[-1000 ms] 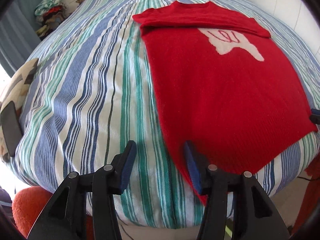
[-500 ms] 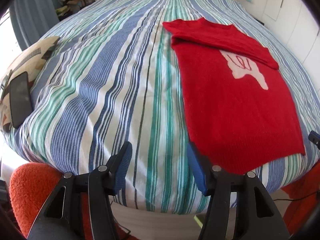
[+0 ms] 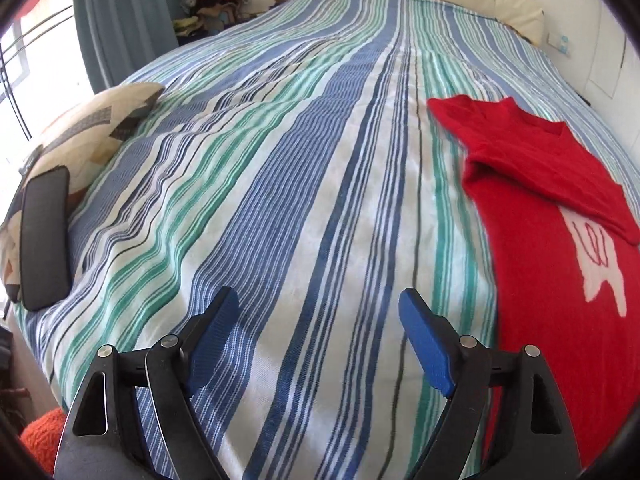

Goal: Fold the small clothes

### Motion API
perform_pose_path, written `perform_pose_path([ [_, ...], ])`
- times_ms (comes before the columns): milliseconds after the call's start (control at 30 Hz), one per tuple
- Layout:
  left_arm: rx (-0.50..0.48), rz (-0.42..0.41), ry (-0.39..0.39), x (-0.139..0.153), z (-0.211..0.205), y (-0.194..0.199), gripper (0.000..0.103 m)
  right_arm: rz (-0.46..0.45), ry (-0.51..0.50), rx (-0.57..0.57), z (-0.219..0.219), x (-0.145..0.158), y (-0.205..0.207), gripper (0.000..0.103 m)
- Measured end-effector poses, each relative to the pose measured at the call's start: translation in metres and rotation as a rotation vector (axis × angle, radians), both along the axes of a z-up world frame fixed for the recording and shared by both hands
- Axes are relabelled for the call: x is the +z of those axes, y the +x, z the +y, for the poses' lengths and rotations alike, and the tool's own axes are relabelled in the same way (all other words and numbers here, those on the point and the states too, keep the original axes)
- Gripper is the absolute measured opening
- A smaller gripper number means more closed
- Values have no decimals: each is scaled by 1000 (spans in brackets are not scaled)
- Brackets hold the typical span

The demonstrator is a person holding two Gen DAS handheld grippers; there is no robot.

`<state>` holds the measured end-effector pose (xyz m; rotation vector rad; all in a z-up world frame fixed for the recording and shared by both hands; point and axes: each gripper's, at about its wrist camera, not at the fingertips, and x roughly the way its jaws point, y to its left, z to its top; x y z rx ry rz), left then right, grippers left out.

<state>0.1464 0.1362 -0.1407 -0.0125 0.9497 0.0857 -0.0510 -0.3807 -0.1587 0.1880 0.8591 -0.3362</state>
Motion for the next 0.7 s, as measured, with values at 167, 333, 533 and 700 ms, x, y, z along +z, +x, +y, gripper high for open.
perform_pose_path([
  [167,22,21,20,-21,3,-3,101,74,-12,-17,-5,-24,5,54],
  [333,25,18,19,-24,3,-4,102,117,-121,-3,10,-31,12,55],
  [533,29,28,26,-25,2,0,102,122,-125,-6,8,-34,12,56],
  [700,33,35,30,-25,2,1,103,127,-151,-12,12,-36,11,59],
])
